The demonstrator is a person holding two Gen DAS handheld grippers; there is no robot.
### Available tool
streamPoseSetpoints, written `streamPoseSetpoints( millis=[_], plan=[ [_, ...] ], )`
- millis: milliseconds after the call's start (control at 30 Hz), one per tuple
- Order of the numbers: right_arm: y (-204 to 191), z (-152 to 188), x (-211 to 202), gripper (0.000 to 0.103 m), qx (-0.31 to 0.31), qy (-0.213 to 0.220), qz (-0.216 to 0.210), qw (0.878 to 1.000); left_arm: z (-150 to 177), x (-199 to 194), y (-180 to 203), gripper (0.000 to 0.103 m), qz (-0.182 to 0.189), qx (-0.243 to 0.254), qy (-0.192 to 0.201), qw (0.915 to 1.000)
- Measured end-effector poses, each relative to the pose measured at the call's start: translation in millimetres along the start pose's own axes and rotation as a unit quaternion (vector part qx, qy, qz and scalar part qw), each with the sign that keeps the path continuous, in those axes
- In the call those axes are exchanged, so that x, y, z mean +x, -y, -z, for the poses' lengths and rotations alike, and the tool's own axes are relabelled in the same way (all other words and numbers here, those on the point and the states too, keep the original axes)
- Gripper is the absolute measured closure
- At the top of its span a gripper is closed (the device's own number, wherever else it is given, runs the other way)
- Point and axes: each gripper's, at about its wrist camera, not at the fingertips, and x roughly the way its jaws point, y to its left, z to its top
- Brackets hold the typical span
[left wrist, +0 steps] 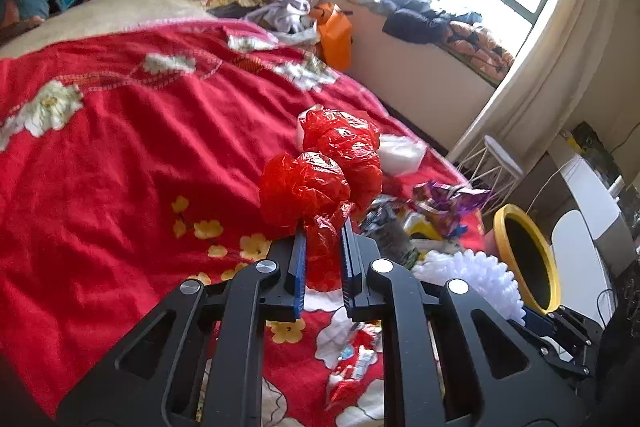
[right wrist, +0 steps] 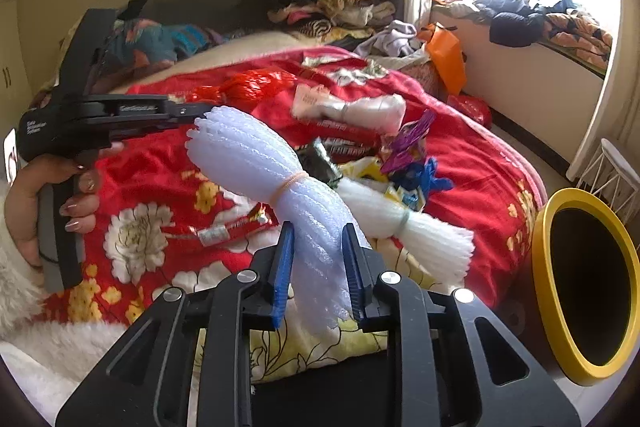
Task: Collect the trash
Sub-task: 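Carry the red bag and white foam net over the yellow-rimmed bin with both tools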
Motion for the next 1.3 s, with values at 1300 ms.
streamPoseSetpoints(
  millis=[1300],
  plan=[
    [145, 13, -76, 0.083, 0.180, 0.116, 0.155, 0.964, 13, 9, 162, 0.094, 0.104, 0.144, -0.009, 0.9841]
  ],
)
